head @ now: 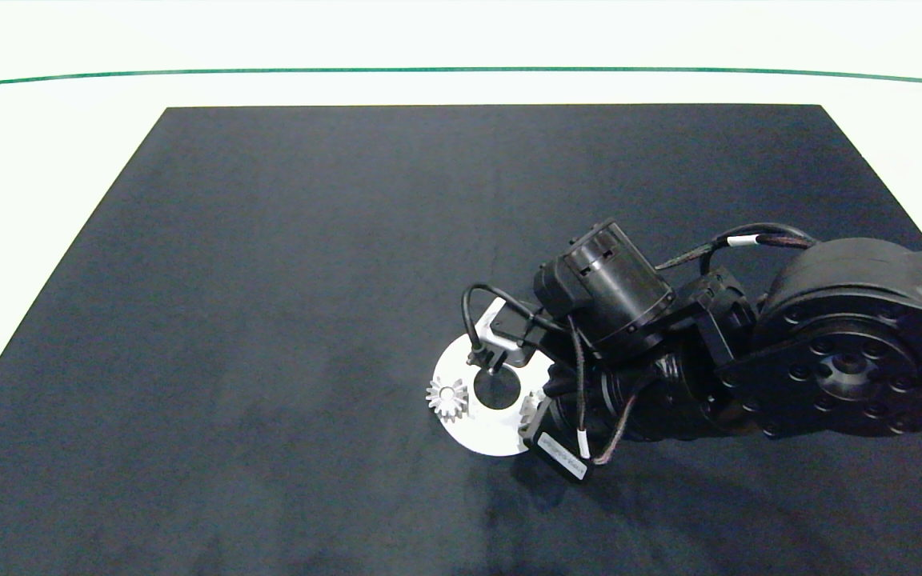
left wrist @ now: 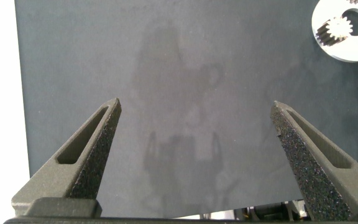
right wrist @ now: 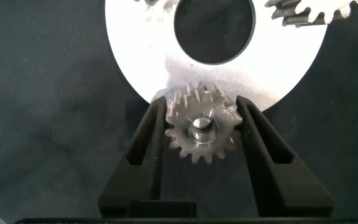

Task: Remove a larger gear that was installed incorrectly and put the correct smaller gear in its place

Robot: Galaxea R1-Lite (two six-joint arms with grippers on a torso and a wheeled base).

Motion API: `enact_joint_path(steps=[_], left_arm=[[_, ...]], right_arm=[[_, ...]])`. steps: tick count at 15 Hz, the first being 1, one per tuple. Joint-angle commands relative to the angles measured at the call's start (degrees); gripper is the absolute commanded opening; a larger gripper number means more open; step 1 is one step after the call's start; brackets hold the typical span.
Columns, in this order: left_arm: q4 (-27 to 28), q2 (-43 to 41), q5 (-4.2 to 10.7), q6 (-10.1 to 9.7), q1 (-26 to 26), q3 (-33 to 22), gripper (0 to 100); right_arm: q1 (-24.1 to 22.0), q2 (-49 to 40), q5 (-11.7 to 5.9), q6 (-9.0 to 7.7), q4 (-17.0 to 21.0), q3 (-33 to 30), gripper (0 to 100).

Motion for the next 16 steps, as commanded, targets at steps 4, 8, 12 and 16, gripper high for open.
enact_joint_path(steps=[4,8,12,16], left_arm=[[0.18,-0.01,0.12,0.03,0.09,0.0,100],[0.18,-0.89,0.12,0.03,0.35,0.0,100],[0.18,-2.12,0.82,0.12,0.88,0.0,100],[0.18,-2.91,4.42,0.12,0.88,0.0,100]], right_arm=[[0.04,-1.67,-0.07,0.01,0.25,0.11,100],[-0.14,-7.99,0.02,0.09,0.42,2.65,100],[-0.05,-18.19,-0.86,2.2,0.16,6.87,100],[-2.07,-29.79,-11.14,6.68,0.16,9.6,100]])
